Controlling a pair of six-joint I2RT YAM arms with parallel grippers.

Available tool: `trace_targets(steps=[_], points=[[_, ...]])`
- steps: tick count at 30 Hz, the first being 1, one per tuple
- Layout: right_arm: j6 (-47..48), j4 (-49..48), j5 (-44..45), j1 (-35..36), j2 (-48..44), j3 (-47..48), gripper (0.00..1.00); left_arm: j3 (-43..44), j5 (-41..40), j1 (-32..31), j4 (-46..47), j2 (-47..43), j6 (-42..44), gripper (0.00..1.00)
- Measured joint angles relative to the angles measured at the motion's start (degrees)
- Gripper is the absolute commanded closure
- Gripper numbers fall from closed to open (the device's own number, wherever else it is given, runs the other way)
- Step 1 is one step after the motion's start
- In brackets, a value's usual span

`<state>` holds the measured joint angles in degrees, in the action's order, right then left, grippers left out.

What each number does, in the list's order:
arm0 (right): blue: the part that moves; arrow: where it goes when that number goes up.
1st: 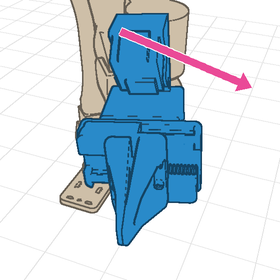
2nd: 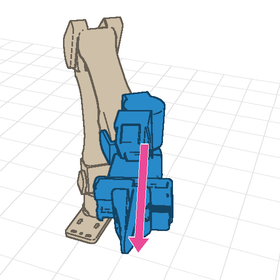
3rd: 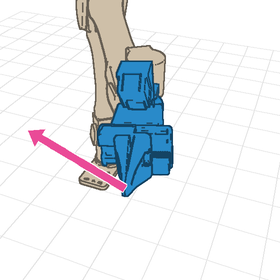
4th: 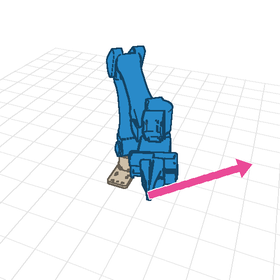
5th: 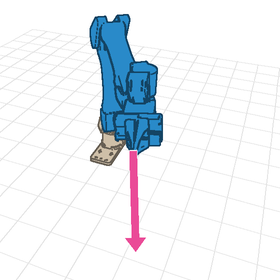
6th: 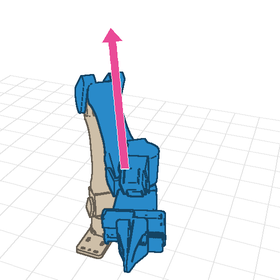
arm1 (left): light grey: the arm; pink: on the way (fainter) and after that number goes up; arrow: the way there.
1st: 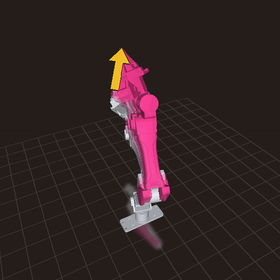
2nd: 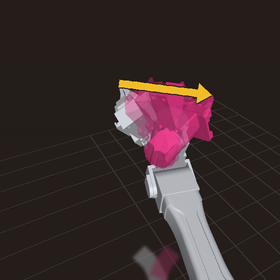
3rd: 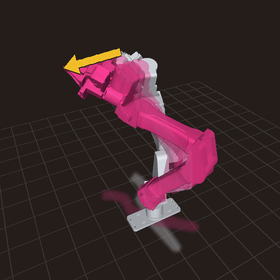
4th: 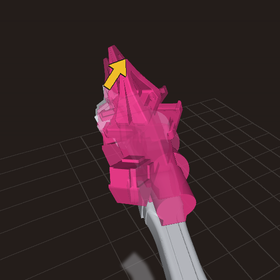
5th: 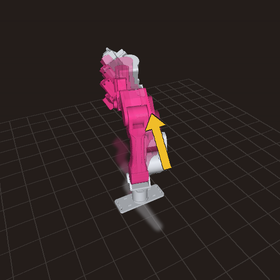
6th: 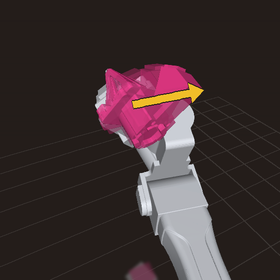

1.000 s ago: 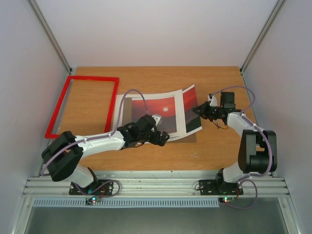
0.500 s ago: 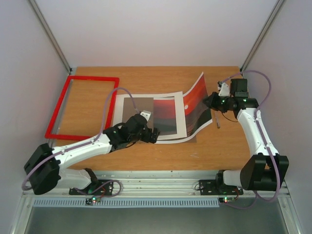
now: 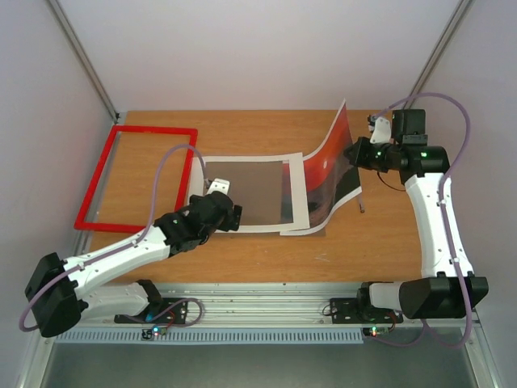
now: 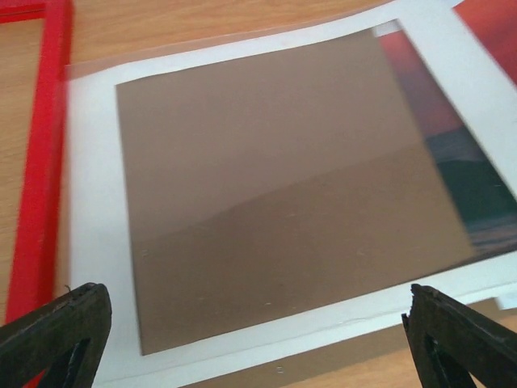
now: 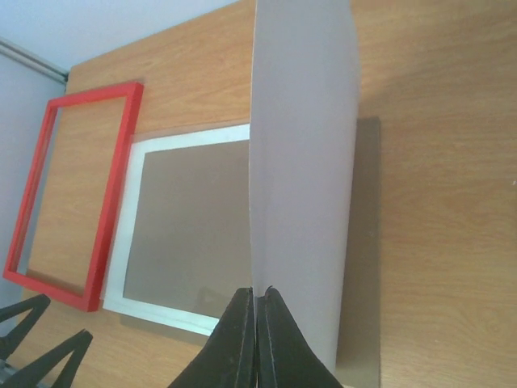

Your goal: Take the photo out of the frame

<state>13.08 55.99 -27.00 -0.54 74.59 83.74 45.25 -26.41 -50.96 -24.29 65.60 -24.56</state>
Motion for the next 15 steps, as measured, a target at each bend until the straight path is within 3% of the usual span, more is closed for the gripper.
trace_targets(steps=[5,15], points=[[0.7,3.8,1.9,1.2,-0.1,6.4,0.98,-1.3,-4.1,0.8,-0.9,-0.1,0.9,0.01],[1.2,8.5,5.1,6.9,0.7,17.2,0.98,-2.3,-3.6,5.7,-1.9,-0.1,0.3,0.01]])
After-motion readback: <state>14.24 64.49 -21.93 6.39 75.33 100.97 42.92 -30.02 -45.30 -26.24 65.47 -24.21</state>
